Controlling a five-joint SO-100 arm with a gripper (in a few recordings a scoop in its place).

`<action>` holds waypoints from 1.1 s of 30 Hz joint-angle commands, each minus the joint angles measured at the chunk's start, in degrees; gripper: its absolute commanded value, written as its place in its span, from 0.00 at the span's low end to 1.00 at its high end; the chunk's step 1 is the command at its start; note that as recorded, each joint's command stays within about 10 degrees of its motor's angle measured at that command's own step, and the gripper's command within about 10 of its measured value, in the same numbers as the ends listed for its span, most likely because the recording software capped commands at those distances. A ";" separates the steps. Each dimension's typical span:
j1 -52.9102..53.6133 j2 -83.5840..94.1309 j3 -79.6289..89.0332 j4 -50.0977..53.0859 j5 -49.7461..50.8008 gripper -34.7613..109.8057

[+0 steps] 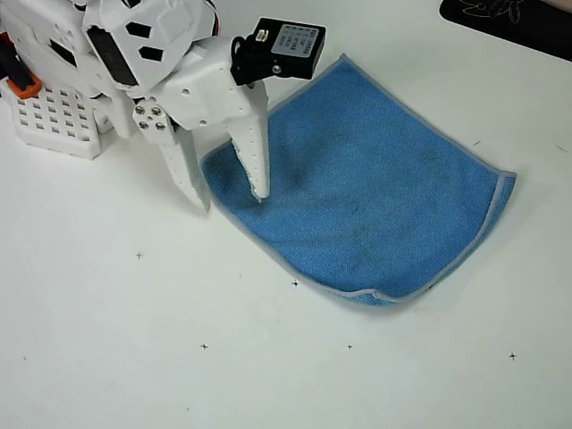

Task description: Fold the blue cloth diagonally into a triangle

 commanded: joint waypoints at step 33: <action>-15.21 -66.71 -50.89 -11.34 1.32 0.46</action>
